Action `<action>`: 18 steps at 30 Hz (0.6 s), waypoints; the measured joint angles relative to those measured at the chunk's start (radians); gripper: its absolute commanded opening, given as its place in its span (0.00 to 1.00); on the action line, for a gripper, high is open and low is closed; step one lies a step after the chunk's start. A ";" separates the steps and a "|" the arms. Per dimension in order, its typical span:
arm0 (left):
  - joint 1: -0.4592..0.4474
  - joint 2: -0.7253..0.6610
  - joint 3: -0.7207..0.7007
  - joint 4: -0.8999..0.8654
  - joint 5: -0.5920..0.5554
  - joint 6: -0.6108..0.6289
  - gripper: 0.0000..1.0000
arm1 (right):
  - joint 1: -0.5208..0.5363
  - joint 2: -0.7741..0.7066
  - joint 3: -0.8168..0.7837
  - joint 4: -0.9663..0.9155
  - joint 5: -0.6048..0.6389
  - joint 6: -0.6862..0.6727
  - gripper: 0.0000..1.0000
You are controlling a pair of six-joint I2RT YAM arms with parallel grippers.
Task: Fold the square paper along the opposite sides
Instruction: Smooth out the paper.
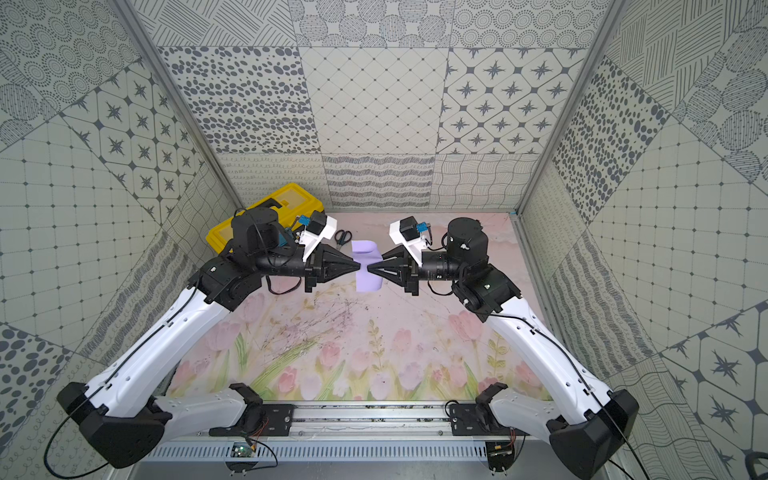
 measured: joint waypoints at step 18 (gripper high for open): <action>0.000 0.004 -0.004 0.000 -0.003 0.005 0.00 | -0.007 -0.010 0.004 -0.013 0.031 -0.017 0.00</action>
